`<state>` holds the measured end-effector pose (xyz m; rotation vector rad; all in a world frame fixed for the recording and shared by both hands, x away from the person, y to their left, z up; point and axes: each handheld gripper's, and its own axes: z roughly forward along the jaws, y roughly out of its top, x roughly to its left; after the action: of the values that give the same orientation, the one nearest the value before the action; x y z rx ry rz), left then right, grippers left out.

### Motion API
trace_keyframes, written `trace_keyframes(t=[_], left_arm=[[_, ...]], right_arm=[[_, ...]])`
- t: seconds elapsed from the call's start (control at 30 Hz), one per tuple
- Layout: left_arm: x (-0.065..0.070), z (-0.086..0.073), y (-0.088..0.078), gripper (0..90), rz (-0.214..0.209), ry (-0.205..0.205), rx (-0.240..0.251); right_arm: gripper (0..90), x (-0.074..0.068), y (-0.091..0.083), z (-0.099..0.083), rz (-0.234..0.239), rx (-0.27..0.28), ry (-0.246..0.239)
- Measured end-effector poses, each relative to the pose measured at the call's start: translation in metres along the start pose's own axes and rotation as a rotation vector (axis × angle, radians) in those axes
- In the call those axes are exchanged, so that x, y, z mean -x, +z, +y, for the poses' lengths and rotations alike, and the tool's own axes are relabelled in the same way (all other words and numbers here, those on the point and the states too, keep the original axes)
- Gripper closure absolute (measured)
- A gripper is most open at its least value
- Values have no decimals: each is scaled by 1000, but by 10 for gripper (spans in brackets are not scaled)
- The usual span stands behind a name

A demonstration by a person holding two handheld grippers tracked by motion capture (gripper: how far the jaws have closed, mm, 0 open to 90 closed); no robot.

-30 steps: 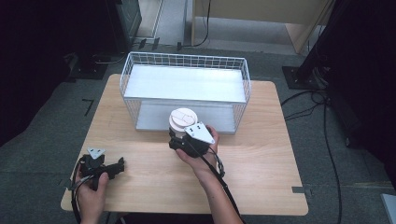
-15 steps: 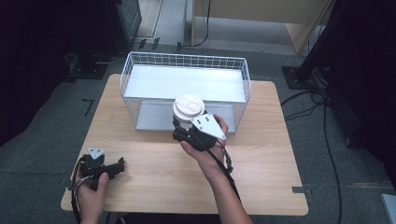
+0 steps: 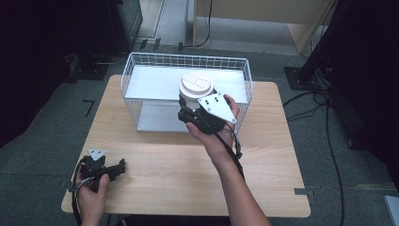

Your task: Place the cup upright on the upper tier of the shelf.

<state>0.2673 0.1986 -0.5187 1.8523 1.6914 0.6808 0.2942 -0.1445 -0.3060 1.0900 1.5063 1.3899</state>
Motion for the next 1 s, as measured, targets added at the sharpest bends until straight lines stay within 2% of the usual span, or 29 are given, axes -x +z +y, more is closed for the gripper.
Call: trace_keyframes(t=[0.13,0.3,0.37,0.47,0.57,0.67,0.77,0.9,1.0], left_arm=[[0,0,0,0,0,0,0],[0,0,0,0,0,0,1],[0,0,0,0,0,0,0],[0,0,0,0,0,0,0],[0,0,0,0,0,0,0],[0,0,0,0,-1,0,-1],[0,0,0,0,-1,0,-1],[0,0,0,0,-1,-1,0],[0,0,0,0,-1,-1,0]], right_arm=[[161,5,9,9,-26,15,-5],[161,16,26,17,-38,26,54],[162,20,30,20,-29,33,76],[162,24,38,25,-33,40,94],[162,25,45,30,-33,45,89],[162,26,54,33,-63,50,81],[162,27,67,33,-69,59,96],[162,28,86,31,-82,66,72],[162,27,96,31,-101,76,83]])
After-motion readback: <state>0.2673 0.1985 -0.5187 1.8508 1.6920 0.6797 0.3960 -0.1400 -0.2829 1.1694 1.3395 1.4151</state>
